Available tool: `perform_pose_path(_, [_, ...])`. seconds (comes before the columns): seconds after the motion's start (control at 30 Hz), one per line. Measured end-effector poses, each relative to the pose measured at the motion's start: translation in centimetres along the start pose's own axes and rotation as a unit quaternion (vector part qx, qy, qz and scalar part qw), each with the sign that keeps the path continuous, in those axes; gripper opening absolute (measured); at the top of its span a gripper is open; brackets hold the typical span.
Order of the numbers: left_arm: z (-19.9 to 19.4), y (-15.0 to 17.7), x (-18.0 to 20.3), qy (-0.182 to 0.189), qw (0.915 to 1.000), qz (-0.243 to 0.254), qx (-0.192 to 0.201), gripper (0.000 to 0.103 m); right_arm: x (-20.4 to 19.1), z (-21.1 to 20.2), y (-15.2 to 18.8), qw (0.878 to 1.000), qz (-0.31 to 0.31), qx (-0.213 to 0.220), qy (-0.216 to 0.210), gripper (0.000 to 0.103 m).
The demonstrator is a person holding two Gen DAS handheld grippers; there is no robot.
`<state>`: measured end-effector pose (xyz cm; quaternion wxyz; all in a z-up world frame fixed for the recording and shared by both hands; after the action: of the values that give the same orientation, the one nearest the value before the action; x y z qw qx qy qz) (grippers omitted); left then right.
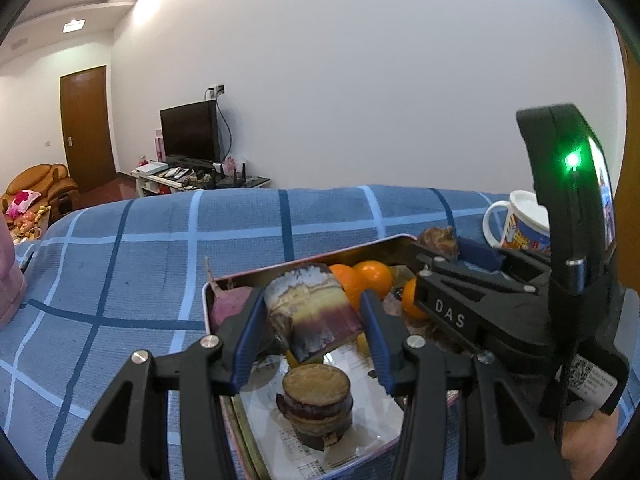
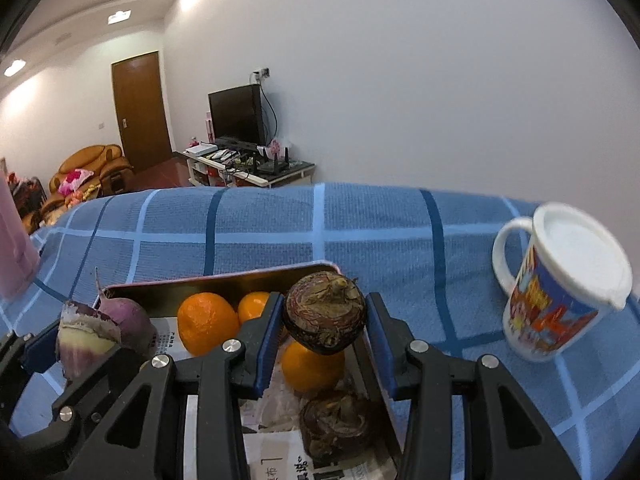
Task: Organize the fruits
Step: 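Lower both items into the tin and open both tools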
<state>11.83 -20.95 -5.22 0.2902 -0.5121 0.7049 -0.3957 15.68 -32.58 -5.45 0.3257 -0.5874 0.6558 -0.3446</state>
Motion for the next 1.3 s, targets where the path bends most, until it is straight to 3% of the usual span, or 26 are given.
perform_pose_path(0.23, [0.4,0.6,-0.8,-0.019,0.9996,0.011,-0.016,0.050,-1.6,1.2,-0.2,0.999,-0.035,-0.013,-0.028,0.043])
perform_pose_path(0.6, [1.4,1.1,-1.8,-0.025,0.9987,-0.001,-0.045,0.050,-2.7,3.1,0.8,0.996,-0.054,-0.056,-0.031,0.043])
perform_pose_path(1.3, [1.5,1.2,-2.0,-0.034,0.9977,-0.007,-0.058,0.050,-3.5,2.6,1.3,0.995,-0.068,-0.057,-0.038,0.045])
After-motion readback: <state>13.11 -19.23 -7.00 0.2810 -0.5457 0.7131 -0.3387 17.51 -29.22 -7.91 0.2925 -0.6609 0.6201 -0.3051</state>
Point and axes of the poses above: each gripper's, at about its wrist camera, not at the fingertips, and z roughly the way its jaws point, x to its right, y to its underside, the point moved 9 cm from there along z, roughly the way its jaws point, and after that the axes turned 3 degrees about z, right-handed, at the moved point
